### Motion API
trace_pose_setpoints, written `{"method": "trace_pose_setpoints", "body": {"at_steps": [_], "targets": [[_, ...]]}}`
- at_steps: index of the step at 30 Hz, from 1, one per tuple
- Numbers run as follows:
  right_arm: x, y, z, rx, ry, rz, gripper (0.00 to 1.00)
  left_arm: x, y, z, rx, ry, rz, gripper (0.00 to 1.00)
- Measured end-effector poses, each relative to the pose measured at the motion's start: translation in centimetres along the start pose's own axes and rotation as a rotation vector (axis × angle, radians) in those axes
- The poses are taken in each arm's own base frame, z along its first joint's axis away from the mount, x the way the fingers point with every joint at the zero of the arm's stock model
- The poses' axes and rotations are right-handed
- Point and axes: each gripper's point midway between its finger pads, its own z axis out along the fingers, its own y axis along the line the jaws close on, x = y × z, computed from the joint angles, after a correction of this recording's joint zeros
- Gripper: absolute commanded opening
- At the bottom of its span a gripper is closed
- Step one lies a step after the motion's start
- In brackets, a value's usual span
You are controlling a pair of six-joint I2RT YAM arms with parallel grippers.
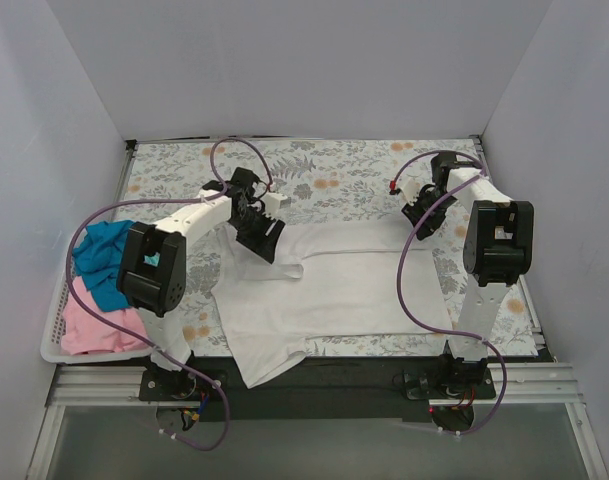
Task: Fold and stack the t-shirts
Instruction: Fold the tshirt
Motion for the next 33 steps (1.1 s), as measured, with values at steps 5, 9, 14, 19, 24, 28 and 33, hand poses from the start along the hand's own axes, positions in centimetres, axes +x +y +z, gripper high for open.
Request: {"method": "trace_pose_setpoints", "body": {"at_steps": [5, 9, 14, 19, 24, 28, 33], "targets": [[0.0, 0.0, 0.0, 0.002, 0.002, 0.000, 0.33, 2.2, -2.1, -0.3, 0.087, 0.055, 0.019, 0.35], [0.1, -0.1, 0.0, 0.005, 0.007, 0.000, 0.32, 5.0, -4.2, -1.1, 0.107, 0.115, 0.096, 0.30], [-0.2, -0.4, -0.3, 0.015, 0.003, -0.003, 0.32, 7.5, -7.6, -1.5, 0.135, 0.190, 0.257, 0.34], [-0.6, -0.8, -0.7, 0.028, -0.008, -0.008, 0.30, 7.0, -7.6, -2.3, 0.112, 0.162, 0.305, 0.43], [-1.3, -1.0, -1.4, 0.033, -0.022, -0.001, 0.28, 2.0, -2.2, -4.2, -0.027, -0.012, 0.132, 0.42], [-2.4, -1.3, -1.9, 0.051, -0.038, 0.002, 0.27, -2.4, 5.2, -5.9, -0.188, -0.152, -0.074, 0.42], [-3.7, -1.9, -2.2, 0.069, -0.056, 0.013, 0.27, -3.3, 11.0, -4.7, -0.296, -0.171, -0.253, 0.41]]}}
